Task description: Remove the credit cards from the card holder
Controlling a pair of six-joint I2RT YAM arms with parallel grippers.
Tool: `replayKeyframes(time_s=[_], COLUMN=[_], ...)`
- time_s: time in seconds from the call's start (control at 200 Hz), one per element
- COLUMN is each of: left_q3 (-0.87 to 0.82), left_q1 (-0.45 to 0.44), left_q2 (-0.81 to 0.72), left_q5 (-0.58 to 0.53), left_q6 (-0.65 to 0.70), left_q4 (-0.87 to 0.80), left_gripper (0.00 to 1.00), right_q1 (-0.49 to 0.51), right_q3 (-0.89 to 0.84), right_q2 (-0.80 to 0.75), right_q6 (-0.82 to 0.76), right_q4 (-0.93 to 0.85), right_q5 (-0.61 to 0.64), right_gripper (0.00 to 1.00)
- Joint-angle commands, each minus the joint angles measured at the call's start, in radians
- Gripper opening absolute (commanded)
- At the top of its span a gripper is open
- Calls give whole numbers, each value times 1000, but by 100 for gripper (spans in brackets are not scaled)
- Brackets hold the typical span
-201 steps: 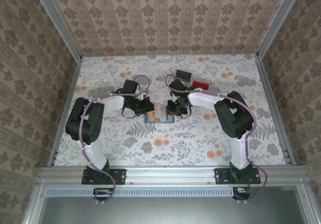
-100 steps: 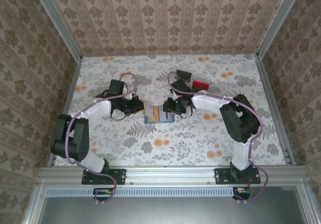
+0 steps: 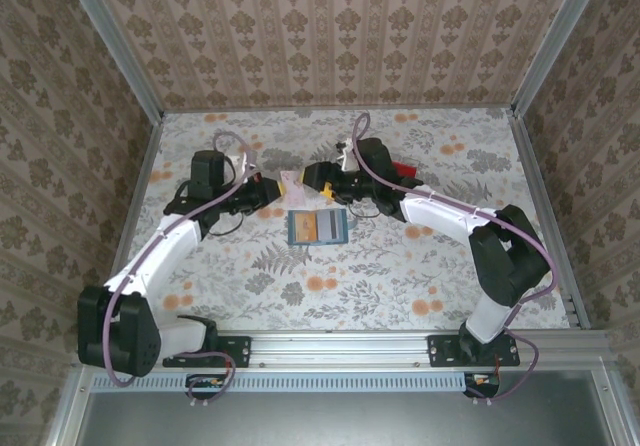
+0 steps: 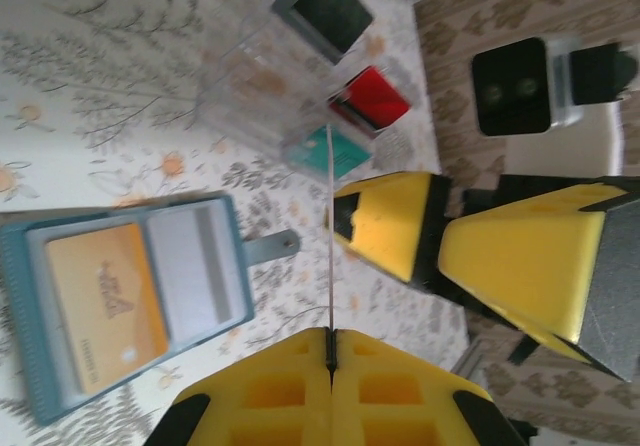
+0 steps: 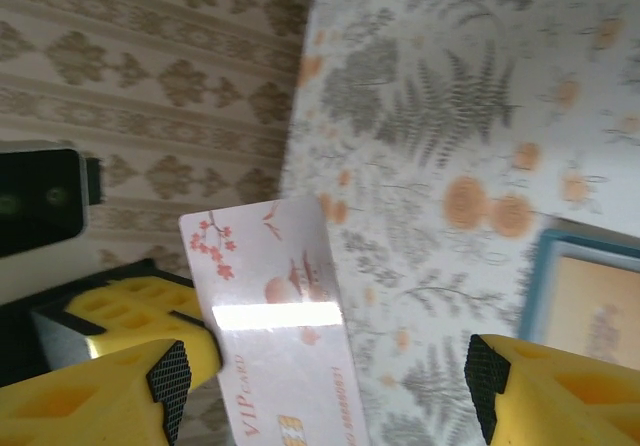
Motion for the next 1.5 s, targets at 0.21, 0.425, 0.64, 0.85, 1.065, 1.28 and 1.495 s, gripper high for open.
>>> replayKeyframes(time_s=[0.21,0.425,0.64,0.85,1.065,1.28,1.495], left_q3=[-47,-71,-85,-62,-9,-10,1], left_q1=[27,39,39,41,49,80,114], left_q2=[-52,-80,-87,-100,-94,-83,-49], left_q5=[88,108,149,129,-33,-161,-232], left_q6=[-241,-312,-358,-296,-81,98,183], left_q4=[204,247,287,171,-128,-247,-295], left_gripper=[0,0,0,1,67,94,100], right_q1=[9,9,12,12,-16,-107,-164], right_q3=[0,-53,-76,-96,-43,63,237], right_q2=[2,-40,-57,-74,-170,-203,-87], right_q6=[191,236,239,211,-156,-611,-1023], right_q4=[224,301,332,355,-29,-422,-608], right_q5=[-139,-130,-150,-136,-25,143,168], right_gripper=[59,37,14,0,0,0,0])
